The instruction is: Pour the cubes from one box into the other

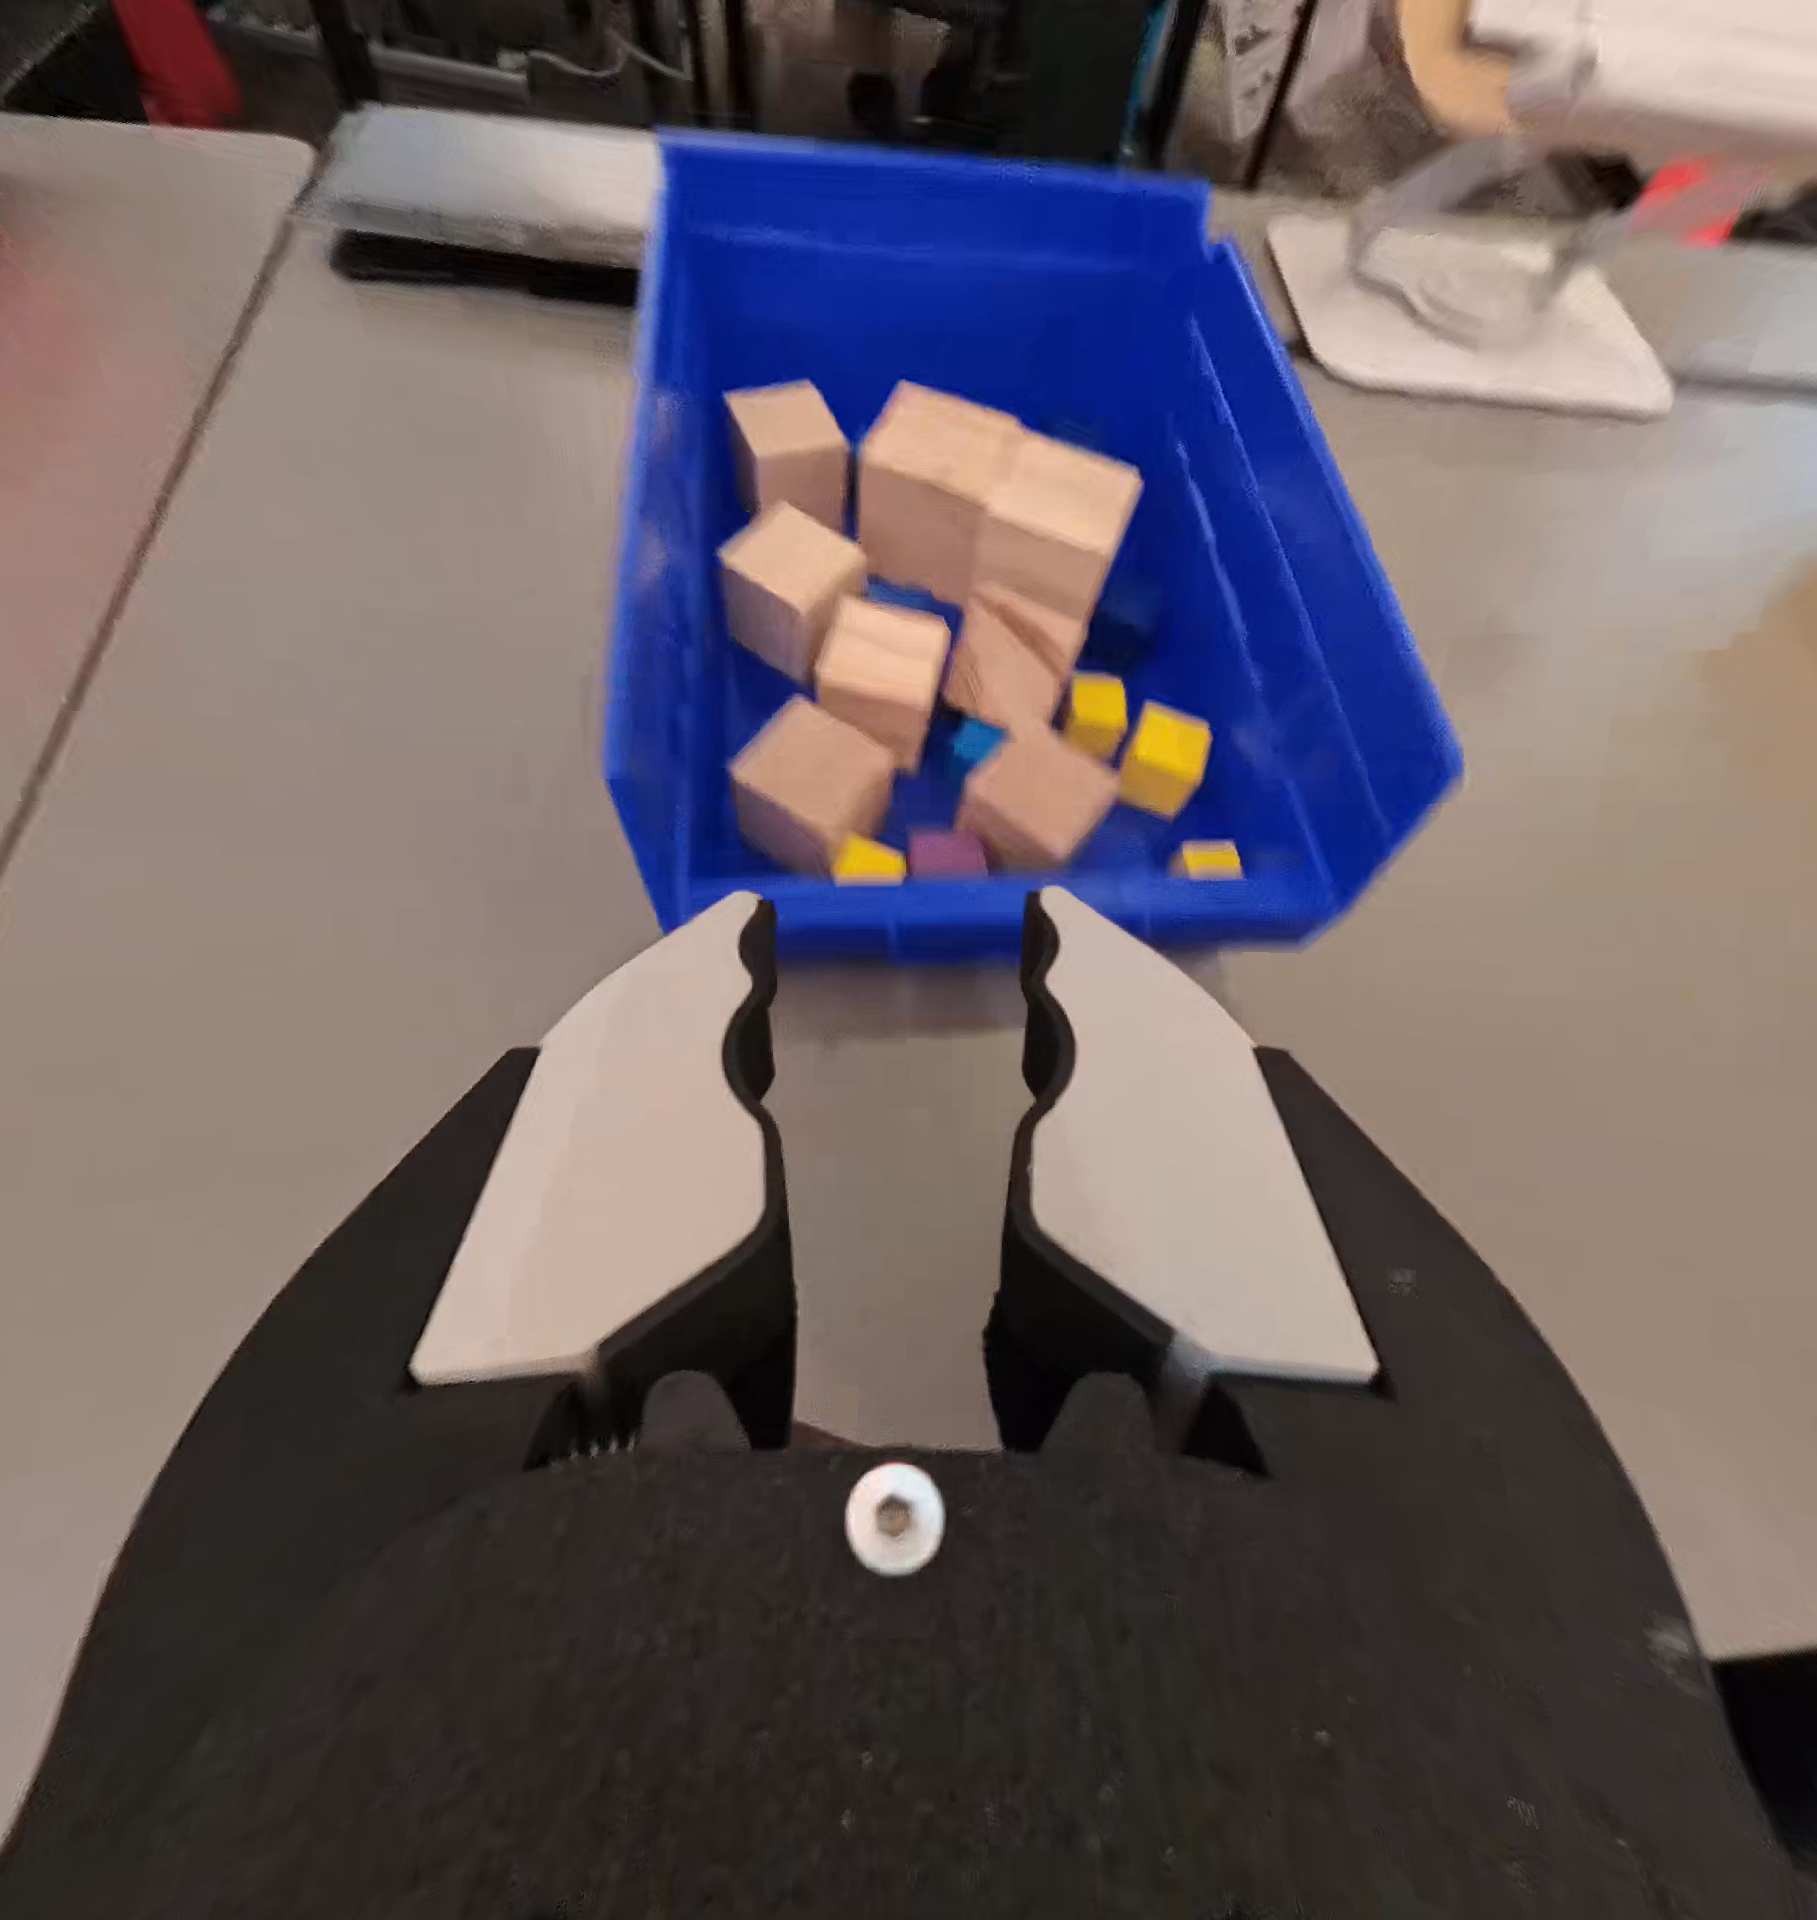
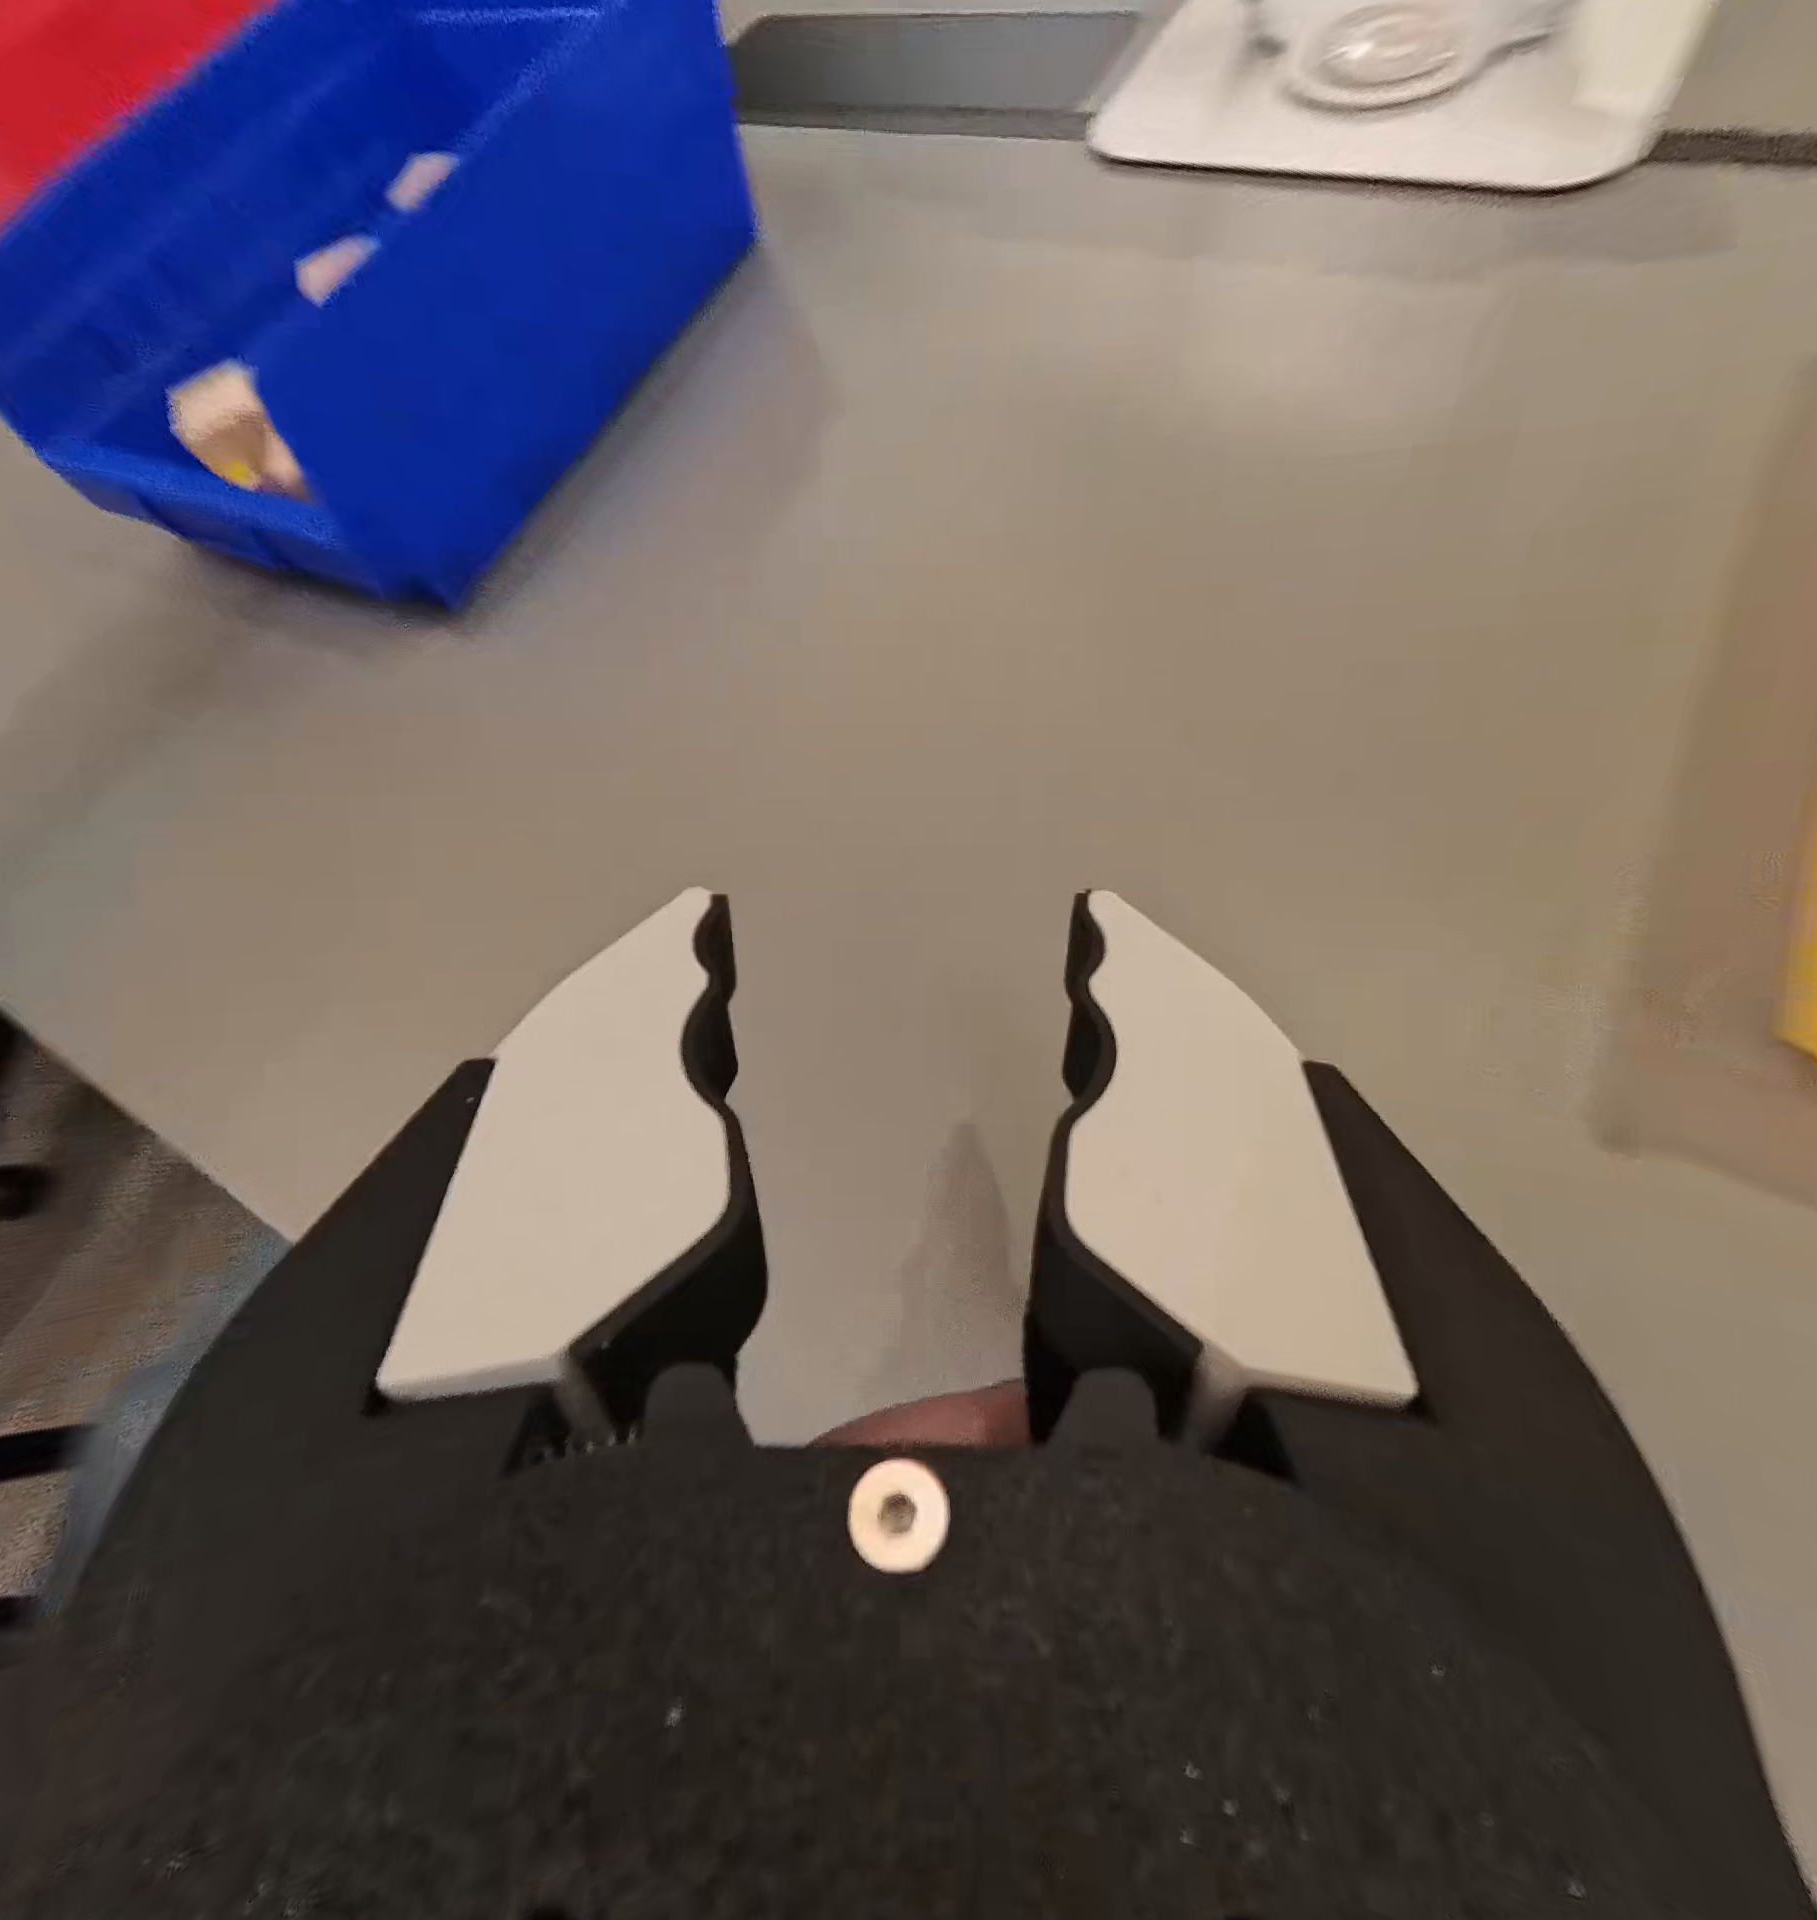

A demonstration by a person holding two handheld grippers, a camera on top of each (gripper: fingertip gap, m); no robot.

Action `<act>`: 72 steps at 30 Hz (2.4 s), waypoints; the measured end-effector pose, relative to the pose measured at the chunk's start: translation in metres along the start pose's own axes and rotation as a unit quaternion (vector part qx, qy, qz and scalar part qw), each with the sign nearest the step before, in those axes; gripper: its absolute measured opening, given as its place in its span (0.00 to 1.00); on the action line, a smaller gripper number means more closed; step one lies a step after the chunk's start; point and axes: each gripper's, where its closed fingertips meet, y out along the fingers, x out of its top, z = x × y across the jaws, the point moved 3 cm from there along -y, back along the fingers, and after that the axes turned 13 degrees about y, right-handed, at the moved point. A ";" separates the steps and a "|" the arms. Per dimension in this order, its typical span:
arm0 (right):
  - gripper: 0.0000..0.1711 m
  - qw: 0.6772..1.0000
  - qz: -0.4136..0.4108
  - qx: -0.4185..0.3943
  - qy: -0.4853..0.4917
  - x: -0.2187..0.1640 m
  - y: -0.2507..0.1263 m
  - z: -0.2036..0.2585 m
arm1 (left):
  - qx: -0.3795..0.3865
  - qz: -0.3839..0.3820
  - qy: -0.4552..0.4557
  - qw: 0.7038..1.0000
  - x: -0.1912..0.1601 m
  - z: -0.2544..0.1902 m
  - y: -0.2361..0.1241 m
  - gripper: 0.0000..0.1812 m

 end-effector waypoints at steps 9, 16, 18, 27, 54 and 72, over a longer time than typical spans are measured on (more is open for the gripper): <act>0.30 0.995 0.083 0.055 0.019 0.093 0.157 0.126 | -0.084 0.241 0.020 0.967 0.068 0.068 0.122 0.27; 0.27 0.991 0.136 -0.004 0.017 0.137 0.254 0.153 | -0.073 0.397 0.029 0.914 0.036 0.095 0.194 0.28; 0.24 0.988 0.155 -0.016 0.016 0.143 0.277 0.156 | -0.069 0.406 0.020 0.911 0.031 0.100 0.205 0.30; 0.19 0.974 0.216 -0.036 0.062 0.146 0.314 0.162 | -0.100 0.423 0.016 0.900 0.043 0.092 0.226 0.03; 0.02 0.930 0.315 -0.186 0.034 0.176 0.270 0.103 | -0.122 0.419 0.046 0.898 0.085 0.011 0.204 0.03; 0.03 0.923 0.295 -0.182 0.168 0.144 0.214 -0.032 | -0.139 0.415 0.097 0.894 0.095 -0.126 0.243 0.03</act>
